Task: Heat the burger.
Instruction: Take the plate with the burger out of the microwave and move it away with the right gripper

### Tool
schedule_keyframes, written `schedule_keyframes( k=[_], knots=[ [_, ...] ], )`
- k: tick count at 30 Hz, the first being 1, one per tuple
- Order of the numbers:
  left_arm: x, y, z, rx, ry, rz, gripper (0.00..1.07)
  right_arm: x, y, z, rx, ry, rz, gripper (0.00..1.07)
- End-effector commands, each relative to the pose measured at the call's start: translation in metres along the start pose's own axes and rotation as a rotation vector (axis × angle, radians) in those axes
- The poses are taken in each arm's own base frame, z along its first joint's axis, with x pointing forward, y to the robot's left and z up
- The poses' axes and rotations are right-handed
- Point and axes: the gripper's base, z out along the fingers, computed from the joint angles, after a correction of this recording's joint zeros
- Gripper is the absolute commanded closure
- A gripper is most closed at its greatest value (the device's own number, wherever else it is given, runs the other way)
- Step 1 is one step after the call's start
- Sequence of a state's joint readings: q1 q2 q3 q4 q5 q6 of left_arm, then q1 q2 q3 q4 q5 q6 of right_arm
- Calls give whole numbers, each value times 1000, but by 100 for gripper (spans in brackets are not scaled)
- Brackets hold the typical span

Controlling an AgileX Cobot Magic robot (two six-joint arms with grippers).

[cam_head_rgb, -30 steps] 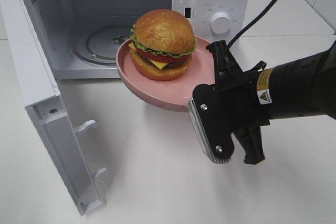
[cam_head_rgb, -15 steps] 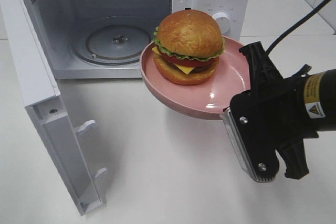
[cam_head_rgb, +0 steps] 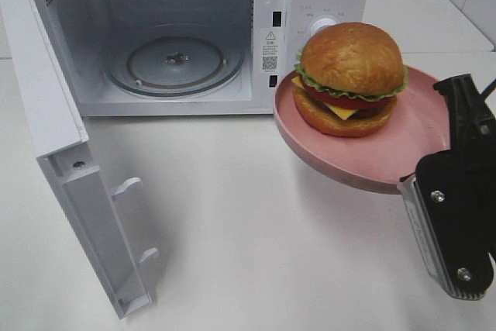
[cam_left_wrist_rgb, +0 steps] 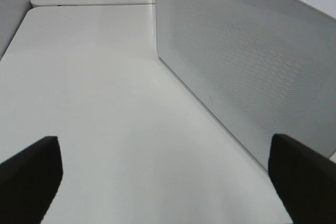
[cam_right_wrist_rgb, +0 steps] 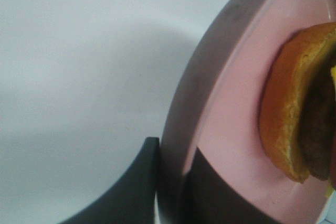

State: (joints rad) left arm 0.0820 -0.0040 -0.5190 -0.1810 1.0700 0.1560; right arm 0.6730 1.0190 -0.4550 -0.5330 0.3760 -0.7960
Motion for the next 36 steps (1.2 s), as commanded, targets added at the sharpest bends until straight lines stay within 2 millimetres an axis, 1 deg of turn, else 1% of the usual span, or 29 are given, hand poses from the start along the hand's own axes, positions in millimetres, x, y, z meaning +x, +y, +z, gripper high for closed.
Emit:
schedule_keyframes(
  k=[1, 2, 5, 7, 10, 12, 13, 17, 23, 25, 31, 36],
  knots=[
    [1, 0, -1, 4, -2, 0, 7, 5, -5, -11, 71, 13, 29, 107],
    [1, 0, -1, 4, -2, 0, 7, 8, -5, -16, 82, 34, 50, 107],
    [1, 0, -1, 4, -2, 0, 7, 10, -5, -17, 86, 43, 65, 107],
    [1, 0, -1, 4, -2, 0, 7, 15, -2, -20, 73, 90, 134, 107],
    [1, 0, -1, 4, -2, 0, 7, 17, -1, -21, 66, 105, 149, 107],
    [1, 0, -1, 4, -2, 0, 7, 21, 0, -21, 63, 157, 222, 107],
    [1, 0, -1, 4, -2, 0, 7, 21, 0, -21, 63, 157, 222, 107],
    [1, 0, -1, 4, -2, 0, 7, 27, 0, -22, 78, 216, 338, 107],
    [1, 0, -1, 4, -2, 0, 7, 31, 1, -23, 82, 267, 383, 107],
    [1, 0, -1, 4, -2, 0, 7, 34, 2, -24, 85, 302, 430, 107],
    [1, 0, -1, 4, -2, 0, 7, 37, 4, -23, 76, 341, 499, 107],
    [1, 0, -1, 4, -2, 0, 7, 39, 6, -16, 61, 421, 562, 107]
  ],
)
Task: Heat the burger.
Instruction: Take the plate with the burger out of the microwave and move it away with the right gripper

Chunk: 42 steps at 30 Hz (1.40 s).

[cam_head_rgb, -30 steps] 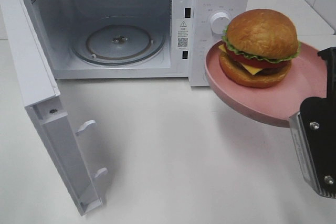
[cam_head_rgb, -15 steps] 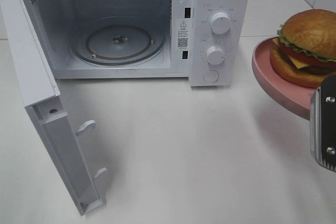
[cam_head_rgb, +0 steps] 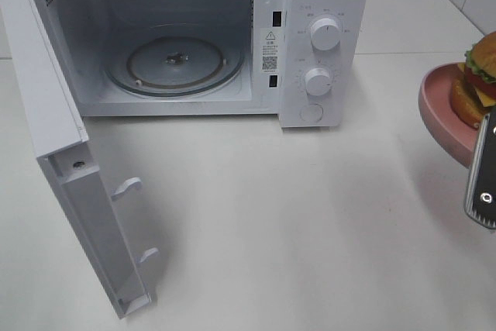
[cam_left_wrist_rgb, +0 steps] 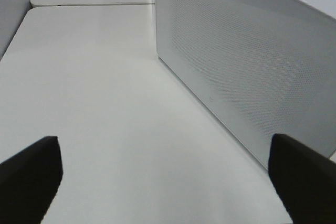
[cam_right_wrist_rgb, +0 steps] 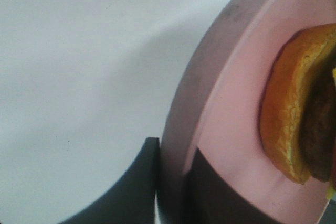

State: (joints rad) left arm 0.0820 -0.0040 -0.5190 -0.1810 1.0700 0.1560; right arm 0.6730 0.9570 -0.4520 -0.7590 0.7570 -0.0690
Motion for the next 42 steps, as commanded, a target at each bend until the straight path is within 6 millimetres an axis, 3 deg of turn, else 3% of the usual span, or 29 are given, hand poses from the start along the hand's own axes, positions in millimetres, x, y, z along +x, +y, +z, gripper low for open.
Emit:
schedule_keyframes(
  k=[1, 16, 23, 31, 33, 42],
  knots=[
    [1, 0, -1, 4, -2, 0, 7, -2, -6, 6, 57, 57, 51, 107],
    [1, 0, -1, 4, -2, 0, 7, -16, 6, 44, 50, 249, 305, 107],
    [1, 0, -1, 4, -2, 0, 7, -33, 9, 67, 66, 340, 474, 107],
    [1, 0, -1, 4, -2, 0, 7, -40, 12, 83, 95, 409, 515, 107],
    [1, 0, -1, 4, -2, 1, 7, -41, 20, 96, 112, 451, 541, 107],
    [1, 0, -1, 4, -2, 1, 7, -41, 34, 118, 88, 500, 636, 107]
  ],
)
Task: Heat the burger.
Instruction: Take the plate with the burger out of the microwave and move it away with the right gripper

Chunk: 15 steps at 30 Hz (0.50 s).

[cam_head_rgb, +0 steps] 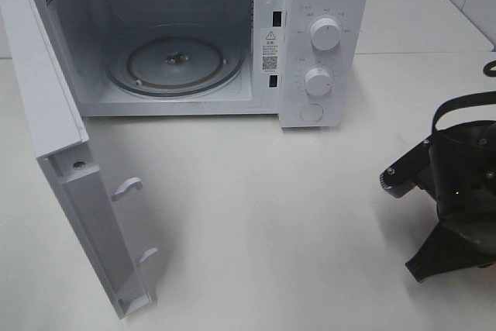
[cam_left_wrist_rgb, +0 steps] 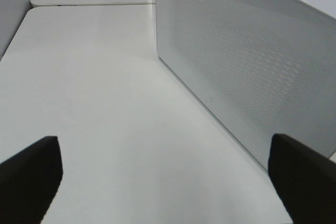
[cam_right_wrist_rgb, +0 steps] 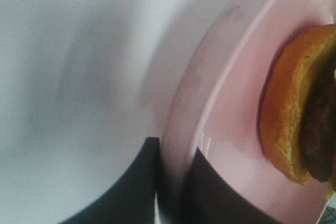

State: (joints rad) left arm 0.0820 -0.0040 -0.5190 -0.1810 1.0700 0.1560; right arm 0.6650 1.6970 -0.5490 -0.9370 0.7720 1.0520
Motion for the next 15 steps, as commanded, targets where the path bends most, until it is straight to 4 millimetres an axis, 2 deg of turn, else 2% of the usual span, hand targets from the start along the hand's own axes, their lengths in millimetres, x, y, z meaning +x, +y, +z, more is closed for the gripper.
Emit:
schedule_keyframes(
  k=[1, 9, 15],
  knots=[
    [1, 0, -1, 4, -2, 1, 7, -3, -2, 9, 31, 10, 26, 106],
    [1, 0, -1, 4, -2, 1, 7, -3, 1, 30, 20, 64, 78, 104],
    [1, 0, -1, 4, -2, 1, 7, -3, 1, 29, -5, 64, 98, 99]
  ],
)
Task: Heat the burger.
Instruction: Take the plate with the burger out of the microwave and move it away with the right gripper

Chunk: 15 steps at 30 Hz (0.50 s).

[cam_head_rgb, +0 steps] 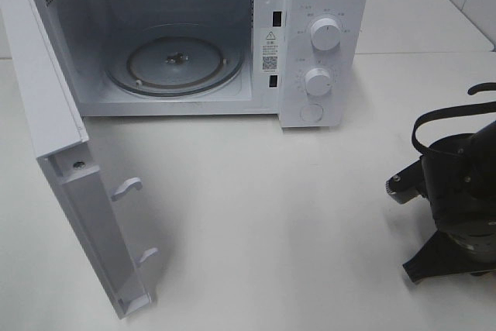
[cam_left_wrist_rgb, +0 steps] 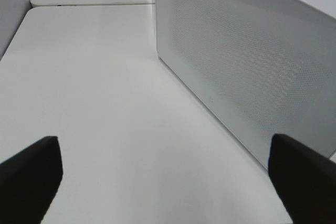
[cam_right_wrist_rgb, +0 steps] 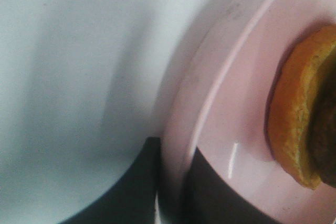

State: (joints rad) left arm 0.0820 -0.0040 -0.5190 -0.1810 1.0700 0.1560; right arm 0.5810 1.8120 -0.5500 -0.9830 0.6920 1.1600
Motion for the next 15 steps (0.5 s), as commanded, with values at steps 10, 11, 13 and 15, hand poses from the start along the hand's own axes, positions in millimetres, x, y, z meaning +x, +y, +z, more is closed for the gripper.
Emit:
schedule_keyframes(
  k=[10, 11, 13, 15],
  knots=[
    [1, 0, -1, 4, -2, 1, 7, -6, -21, -30, -61, -123, 127, 60],
    [1, 0, -1, 4, -2, 1, 7, -6, -21, -30, -61, -123, 127, 60],
    [1, 0, -1, 4, -2, 1, 7, -6, -27, -41, -110, -158, 168, 55],
    [1, 0, -1, 4, -2, 1, 7, -5, -31, -49, -149, -183, 185, 54]
  ],
)
